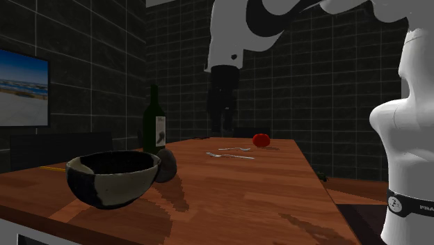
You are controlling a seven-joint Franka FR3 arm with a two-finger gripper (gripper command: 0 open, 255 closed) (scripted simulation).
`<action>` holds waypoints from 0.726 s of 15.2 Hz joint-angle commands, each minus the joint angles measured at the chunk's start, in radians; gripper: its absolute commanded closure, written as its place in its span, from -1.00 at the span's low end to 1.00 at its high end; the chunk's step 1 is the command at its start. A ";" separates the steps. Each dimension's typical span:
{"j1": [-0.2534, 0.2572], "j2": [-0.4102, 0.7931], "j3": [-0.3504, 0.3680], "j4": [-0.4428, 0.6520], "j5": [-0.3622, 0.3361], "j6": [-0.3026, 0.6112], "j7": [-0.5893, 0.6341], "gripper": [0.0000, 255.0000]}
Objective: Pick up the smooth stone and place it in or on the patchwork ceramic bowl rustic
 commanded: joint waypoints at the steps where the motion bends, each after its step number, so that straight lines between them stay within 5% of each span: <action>1: -0.008 0.069 0.000 0.046 -0.010 0.044 0.031 -1.00; 11: -0.026 0.400 -0.024 0.363 -0.058 0.158 0.170 -1.00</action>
